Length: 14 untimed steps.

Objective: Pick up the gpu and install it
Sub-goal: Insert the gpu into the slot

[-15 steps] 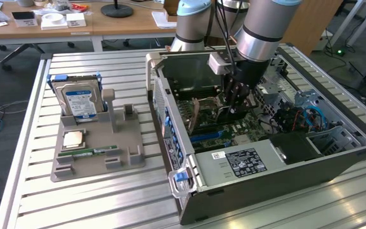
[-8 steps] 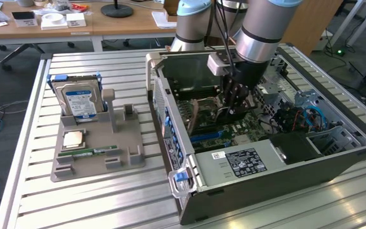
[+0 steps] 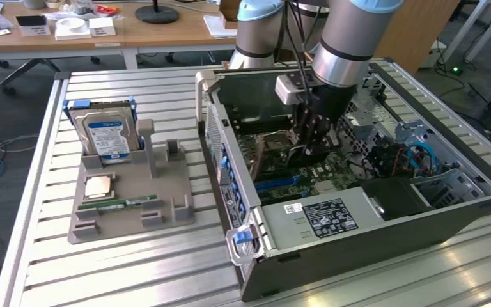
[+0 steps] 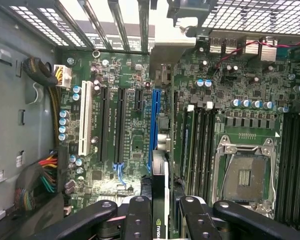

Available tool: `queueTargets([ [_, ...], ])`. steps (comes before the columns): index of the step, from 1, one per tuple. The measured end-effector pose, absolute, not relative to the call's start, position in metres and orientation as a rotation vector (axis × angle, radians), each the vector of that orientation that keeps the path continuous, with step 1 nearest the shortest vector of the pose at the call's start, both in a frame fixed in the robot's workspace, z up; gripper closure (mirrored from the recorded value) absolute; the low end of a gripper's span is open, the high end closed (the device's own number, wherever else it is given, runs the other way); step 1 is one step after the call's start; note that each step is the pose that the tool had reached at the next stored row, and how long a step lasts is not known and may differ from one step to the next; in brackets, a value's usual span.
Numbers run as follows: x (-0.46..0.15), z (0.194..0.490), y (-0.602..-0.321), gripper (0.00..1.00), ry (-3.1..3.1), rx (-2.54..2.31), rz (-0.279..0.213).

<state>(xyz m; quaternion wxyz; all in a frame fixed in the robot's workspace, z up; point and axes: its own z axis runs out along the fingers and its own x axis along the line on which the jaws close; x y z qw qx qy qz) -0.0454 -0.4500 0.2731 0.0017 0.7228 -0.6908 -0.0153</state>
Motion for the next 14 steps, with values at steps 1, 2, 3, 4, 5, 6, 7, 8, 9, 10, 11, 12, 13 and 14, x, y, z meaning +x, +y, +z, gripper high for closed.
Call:
queueTargets([
  [1, -0.0462, 0.2727, -0.4500, 0.74, -2.168, 2.269, -0.047],
  [2, -0.0469, 0.2725, -0.4499, 0.74, -2.169, 2.269, -0.047],
  [3, -0.0476, 0.2722, -0.4499, 0.74, -2.169, 2.269, -0.046],
  [4, -0.0482, 0.2720, -0.4499, 0.74, -2.169, 2.269, -0.046],
  [5, -0.0487, 0.2718, -0.4499, 0.74, -2.169, 2.270, -0.046],
  [6, -0.0490, 0.2712, -0.4499, 0.74, -2.169, 2.270, -0.046],
  [7, -0.0493, 0.2706, -0.4498, 0.74, -2.170, 2.270, -0.045],
  [8, -0.0498, 0.2701, -0.4499, 0.74, -2.170, 2.270, -0.044],
  [9, -0.0502, 0.2695, -0.4499, 0.74, -2.170, 2.271, -0.044],
  [10, -0.0507, 0.2692, -0.4500, 0.74, -2.170, 2.271, -0.042],
  [11, -0.0513, 0.2688, -0.4500, 0.74, -2.171, 2.271, -0.042],
  [12, -0.0520, 0.2684, -0.4499, 0.74, -2.171, 2.272, -0.041],
  [13, -0.0526, 0.2681, -0.4499, 0.74, -2.172, 2.272, -0.040],
  [14, -0.0533, 0.2679, -0.4499, 0.74, -2.172, 2.273, -0.039],
])
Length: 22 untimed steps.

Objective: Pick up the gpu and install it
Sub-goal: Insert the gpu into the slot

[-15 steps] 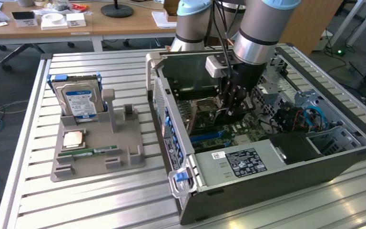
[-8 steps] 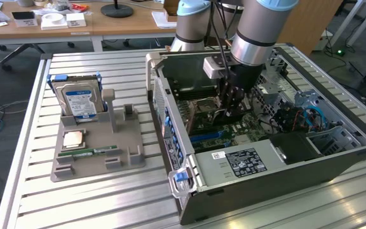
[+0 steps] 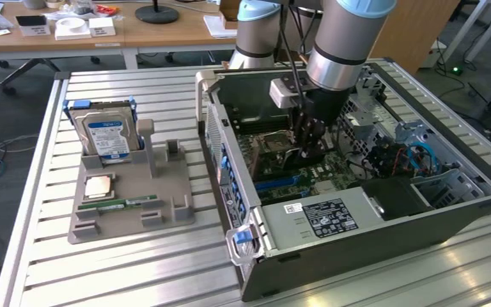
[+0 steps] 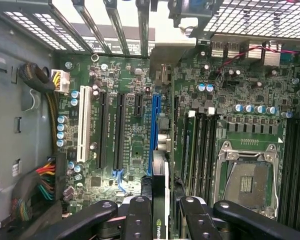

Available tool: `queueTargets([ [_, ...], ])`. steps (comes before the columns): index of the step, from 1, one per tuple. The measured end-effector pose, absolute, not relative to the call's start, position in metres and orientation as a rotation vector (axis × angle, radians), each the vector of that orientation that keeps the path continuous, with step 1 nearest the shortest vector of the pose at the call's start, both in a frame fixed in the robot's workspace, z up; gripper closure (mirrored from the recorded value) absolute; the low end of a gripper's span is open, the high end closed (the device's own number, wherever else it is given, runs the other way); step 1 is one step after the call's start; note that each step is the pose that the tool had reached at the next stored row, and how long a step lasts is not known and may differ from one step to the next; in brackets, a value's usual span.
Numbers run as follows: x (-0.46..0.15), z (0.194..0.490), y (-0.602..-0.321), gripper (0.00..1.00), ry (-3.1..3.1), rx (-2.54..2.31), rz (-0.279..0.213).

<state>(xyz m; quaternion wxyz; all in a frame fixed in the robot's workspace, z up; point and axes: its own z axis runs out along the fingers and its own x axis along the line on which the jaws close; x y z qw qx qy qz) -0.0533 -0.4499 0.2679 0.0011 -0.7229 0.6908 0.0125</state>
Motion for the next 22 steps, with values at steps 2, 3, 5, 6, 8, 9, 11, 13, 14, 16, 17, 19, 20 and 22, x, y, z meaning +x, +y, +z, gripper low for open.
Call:
queueTargets([
  [2, -0.0539, 0.2676, -0.4499, 0.74, 2.169, -2.269, 0.038],
  [3, -0.0542, 0.2675, -0.4499, 0.74, 2.168, -2.269, 0.038],
  [5, -0.0545, 0.2667, -0.4499, 0.74, 2.168, -2.269, 0.038],
  [6, -0.0548, 0.2663, -0.4499, 0.74, 2.167, -2.268, 0.036],
  [8, -0.0556, 0.2659, -0.4500, 0.74, 2.166, -2.268, 0.034],
  [9, -0.0561, 0.2657, -0.4500, 0.74, 2.166, -2.268, 0.033],
  [11, -0.0570, 0.2653, -0.4499, 0.74, 2.165, -2.268, 0.033],
  [13, -0.0581, 0.2651, -0.4499, 0.74, 2.165, -2.267, 0.033],
  [14, -0.0587, 0.2650, -0.4499, 0.74, 2.165, -2.267, 0.033],
  [16, -0.0599, 0.2645, -0.4500, 0.74, 2.165, -2.267, 0.032],
  [17, -0.0606, 0.2643, -0.4501, 0.74, 2.165, -2.267, 0.032],
  [19, -0.0619, 0.2639, -0.4501, 0.74, 2.165, -2.267, 0.031],
  [20, -0.0623, 0.2638, -0.4501, 0.74, 2.165, -2.267, 0.031],
  [22, -0.0627, 0.2634, -0.4505, 0.74, 2.164, -2.267, 0.031],
])
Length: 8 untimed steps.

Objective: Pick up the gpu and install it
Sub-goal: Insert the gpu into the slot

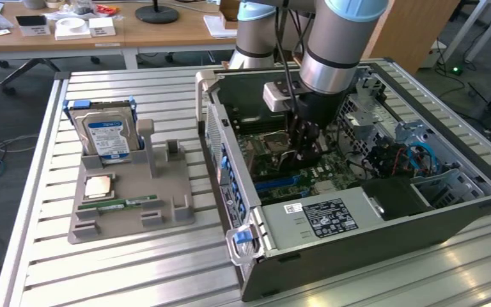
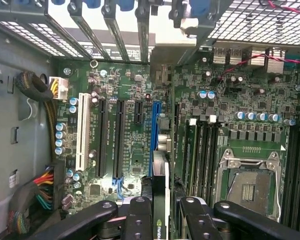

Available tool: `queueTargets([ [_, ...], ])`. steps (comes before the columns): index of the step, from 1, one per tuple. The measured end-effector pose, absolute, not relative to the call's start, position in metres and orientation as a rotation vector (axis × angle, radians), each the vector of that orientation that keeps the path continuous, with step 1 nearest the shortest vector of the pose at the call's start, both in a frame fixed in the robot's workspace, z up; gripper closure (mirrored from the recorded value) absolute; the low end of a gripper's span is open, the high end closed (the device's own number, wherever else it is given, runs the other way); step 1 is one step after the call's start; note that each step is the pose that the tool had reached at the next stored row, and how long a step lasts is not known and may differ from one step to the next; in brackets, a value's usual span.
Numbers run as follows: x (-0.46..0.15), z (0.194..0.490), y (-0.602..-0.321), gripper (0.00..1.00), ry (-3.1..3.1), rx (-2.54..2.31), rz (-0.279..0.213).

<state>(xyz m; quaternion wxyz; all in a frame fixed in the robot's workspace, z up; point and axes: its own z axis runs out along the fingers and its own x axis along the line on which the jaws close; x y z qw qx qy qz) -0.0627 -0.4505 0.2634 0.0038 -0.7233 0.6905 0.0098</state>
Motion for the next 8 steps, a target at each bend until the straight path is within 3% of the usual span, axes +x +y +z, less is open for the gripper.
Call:
queueTargets([
  [8, -0.0640, 0.2627, -0.4535, 0.74, 2.164, -2.266, 0.030],
])
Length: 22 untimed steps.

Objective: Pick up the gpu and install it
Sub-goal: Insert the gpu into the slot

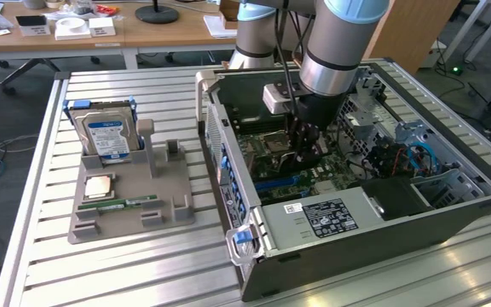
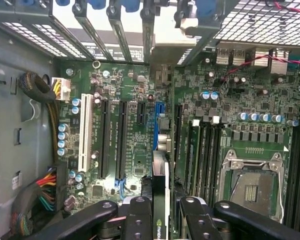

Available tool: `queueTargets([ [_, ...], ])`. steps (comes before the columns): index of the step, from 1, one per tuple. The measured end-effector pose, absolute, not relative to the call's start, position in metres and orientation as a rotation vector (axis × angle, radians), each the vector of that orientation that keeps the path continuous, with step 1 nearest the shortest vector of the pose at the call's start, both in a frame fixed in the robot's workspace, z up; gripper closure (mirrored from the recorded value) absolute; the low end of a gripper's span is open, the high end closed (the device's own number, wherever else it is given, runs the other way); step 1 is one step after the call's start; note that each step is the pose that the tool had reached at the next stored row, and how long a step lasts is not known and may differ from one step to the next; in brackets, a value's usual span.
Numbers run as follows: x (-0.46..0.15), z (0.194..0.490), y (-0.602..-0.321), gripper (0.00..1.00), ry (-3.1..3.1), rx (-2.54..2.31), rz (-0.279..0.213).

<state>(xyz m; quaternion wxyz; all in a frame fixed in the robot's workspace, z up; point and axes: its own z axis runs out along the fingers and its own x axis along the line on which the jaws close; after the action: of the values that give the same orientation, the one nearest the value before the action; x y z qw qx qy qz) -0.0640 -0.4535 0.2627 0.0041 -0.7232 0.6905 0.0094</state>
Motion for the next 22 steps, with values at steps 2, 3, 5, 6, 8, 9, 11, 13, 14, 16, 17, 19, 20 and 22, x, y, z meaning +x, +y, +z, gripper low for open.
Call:
queueTargets([
  [2, -0.0643, 0.2626, -0.4540, 0.74, 2.164, -2.266, 0.029],
  [3, -0.0645, 0.2625, -0.4543, 0.74, 2.164, -2.266, 0.029],
  [5, -0.0652, 0.2624, -0.4545, 0.74, 2.164, -2.266, 0.029],
  [6, -0.0656, 0.2623, -0.4545, 0.74, 2.164, -2.265, 0.028],
  [8, -0.0665, 0.2623, -0.4546, 0.74, 2.163, -2.266, 0.028],
  [9, -0.0671, 0.2622, -0.4546, 0.74, 2.163, -2.265, 0.028],
  [11, -0.0681, 0.2619, -0.4546, 0.74, 2.163, -2.265, 0.028],
  [13, -0.0690, 0.2616, -0.4546, 0.74, 2.163, -2.265, 0.027],
  [14, -0.0692, 0.2611, -0.4547, 0.74, 2.163, -2.265, 0.026],
  [16, -0.0697, 0.2601, -0.4546, 0.74, 2.162, -2.264, 0.024],
  [17, -0.0700, 0.2600, -0.4546, 0.74, 2.161, -2.264, 0.024],
  [19, -0.0704, 0.2599, -0.4546, 0.74, 2.161, -2.264, 0.023],
  [20, -0.0704, 0.2598, -0.4546, 0.74, 2.161, -2.264, 0.023],
  [22, -0.0708, 0.2598, -0.4546, 0.74, 2.161, -2.264, 0.023],
])
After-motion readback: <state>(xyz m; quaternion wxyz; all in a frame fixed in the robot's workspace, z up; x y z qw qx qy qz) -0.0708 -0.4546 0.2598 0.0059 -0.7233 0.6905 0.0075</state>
